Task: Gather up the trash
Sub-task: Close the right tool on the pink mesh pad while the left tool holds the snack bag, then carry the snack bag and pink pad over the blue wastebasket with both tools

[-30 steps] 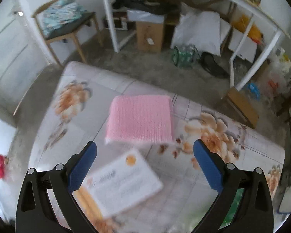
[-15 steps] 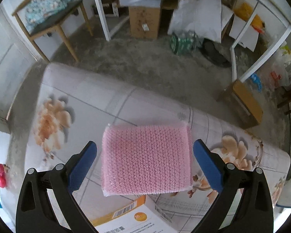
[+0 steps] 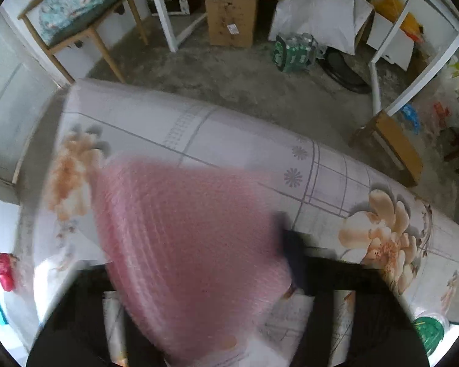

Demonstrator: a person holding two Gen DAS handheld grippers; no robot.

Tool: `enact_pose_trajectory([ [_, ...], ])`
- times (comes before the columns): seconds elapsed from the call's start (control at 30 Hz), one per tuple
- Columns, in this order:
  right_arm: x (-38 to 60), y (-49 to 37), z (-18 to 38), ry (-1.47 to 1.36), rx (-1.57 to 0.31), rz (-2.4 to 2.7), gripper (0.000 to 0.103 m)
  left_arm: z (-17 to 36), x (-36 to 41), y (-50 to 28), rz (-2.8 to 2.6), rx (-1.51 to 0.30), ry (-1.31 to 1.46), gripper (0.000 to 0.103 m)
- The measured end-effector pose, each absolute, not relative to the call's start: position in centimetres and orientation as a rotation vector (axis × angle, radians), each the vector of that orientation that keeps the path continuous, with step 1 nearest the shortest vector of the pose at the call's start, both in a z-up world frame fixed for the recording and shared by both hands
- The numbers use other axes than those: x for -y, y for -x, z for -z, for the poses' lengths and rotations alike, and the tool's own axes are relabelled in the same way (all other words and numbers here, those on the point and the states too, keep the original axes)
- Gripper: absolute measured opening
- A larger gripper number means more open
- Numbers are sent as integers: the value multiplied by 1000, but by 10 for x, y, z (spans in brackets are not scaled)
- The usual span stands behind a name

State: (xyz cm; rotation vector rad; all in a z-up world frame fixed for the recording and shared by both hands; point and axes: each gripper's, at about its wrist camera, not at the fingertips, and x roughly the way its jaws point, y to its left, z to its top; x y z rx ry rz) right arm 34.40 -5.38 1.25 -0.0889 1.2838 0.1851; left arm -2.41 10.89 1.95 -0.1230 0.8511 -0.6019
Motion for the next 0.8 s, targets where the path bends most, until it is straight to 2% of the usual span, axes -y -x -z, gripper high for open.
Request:
enact_pose_trajectory([
  [0.23,51,-306,-59,59,-1213,-266,37,-35,-120,39,556,-829,144,15],
  [0.57,-49,-163,-157,171,-1049,-533,37,-98,-184,131,392,-734,190,15],
  [0.7,-114,-71,-152,212,-1036,-704,37,-97,-234,199,237,-744,230,15],
  [0.8,-164,-2,-124,266,-1045,-796,38,-79,-274,258,83,-801,223,15],
])
